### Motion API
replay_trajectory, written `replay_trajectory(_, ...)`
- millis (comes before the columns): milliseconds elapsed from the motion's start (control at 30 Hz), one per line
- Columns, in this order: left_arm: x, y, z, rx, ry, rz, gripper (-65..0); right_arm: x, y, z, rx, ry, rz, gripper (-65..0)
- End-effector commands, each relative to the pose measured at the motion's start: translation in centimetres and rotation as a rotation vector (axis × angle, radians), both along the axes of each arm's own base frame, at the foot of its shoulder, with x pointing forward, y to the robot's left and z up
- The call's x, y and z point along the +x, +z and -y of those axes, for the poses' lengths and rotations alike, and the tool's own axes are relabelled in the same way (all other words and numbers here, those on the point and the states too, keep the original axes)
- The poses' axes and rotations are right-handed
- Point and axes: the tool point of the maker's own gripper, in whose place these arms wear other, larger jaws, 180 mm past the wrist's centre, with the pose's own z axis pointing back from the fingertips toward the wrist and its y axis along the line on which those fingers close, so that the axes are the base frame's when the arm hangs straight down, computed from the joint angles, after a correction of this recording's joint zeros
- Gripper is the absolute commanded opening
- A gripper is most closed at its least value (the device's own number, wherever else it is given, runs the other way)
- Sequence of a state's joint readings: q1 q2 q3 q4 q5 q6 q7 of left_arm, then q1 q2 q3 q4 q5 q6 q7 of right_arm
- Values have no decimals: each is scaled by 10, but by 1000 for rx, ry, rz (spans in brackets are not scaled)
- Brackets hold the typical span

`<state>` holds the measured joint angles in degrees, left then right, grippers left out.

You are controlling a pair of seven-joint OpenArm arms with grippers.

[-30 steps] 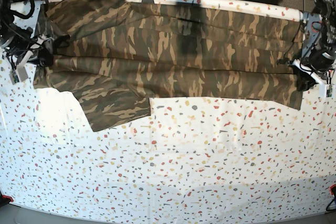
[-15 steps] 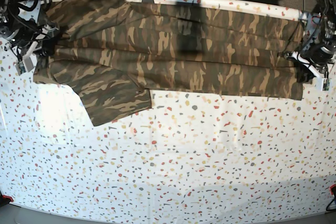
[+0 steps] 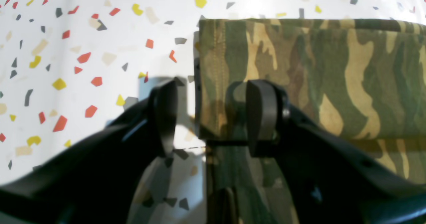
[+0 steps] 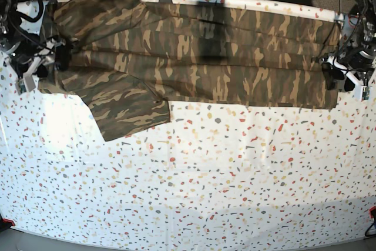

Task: Fold the T-shirt properly
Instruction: 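Lift the hem and fold it over toward the shoulder edge, then release the hem and move the right gripper to the folded sleeve edge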

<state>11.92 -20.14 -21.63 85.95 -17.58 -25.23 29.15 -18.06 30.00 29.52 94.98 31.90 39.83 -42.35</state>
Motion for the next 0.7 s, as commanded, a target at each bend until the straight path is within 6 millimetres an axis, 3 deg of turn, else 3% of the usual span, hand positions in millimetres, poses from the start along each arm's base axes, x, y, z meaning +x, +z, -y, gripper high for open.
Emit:
replay_trajectory(0, 10, 16, -6, 15, 1, 55, -330, 18, 23, -1, 15, 14, 82, -292)
replay_trajectory(133, 11, 18, -4, -13, 5, 66, -330, 55, 58, -12, 83, 24, 213, -292)
replay_trajectory(267, 14, 23, 2, -84, 17, 94, -330, 79, 71, -22, 73, 61, 229, -292)
replay_trajectory(500, 15, 25, 4, -108, 21, 103, -330, 124, 33, -42, 92, 91, 122, -292)
replay_trajectory(667, 15, 25, 4, -108, 21, 103, -330, 164, 21, -46, 121, 92, 29, -292)
